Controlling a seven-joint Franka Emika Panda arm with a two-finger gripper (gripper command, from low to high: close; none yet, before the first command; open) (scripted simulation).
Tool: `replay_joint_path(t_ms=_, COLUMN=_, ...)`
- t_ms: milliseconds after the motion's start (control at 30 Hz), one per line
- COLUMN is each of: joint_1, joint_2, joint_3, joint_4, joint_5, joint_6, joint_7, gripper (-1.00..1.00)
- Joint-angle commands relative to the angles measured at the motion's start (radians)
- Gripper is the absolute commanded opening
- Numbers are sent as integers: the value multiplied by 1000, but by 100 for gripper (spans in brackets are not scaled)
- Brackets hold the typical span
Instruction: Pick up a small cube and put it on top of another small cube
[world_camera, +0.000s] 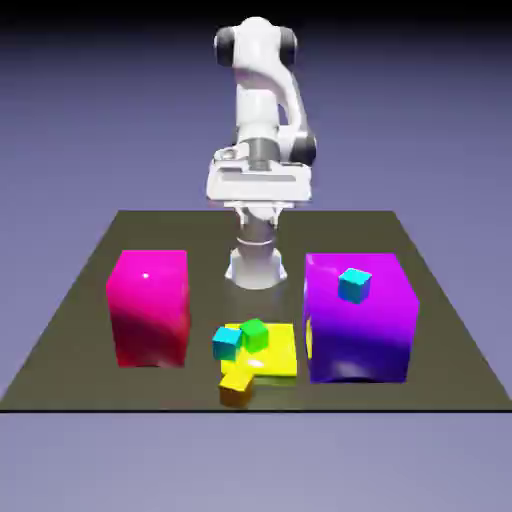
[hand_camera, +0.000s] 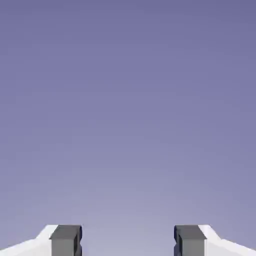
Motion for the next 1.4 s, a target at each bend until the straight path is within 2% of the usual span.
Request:
replay_joint_path(t_ms=0, joint_1=-6, joint_2=36, joint_3=1, joint_4=25, joint_5=2, joint_6=-25, joint_7=10, gripper=0)
replay_joint_path(t_ms=833, joint_1=-143, joint_2=936, joint_3=37, joint_4=641, joint_5=56, joint_6=-656, joint_7=270, gripper=0)
replay_joint_path(t_ms=1000, joint_1=-139, joint_2=1074, joint_3=39, joint_4=631, joint_5=59, joint_6=-508, joint_7=267, gripper=0)
replay_joint_path(t_ms=1033, joint_1=-139, joint_2=1074, joint_3=39, joint_4=631, joint_5=59, joint_6=-508, joint_7=267, gripper=-100)
replay_joint_path(t_ms=1200, joint_1=-141, joint_2=932, joint_3=37, joint_4=643, joint_5=59, joint_6=-655, joint_7=262, gripper=-100)
replay_joint_path(t_ms=1367, joint_1=-116, joint_2=766, joint_3=48, joint_4=585, joint_5=89, joint_6=-682, joint_7=158, gripper=-100)
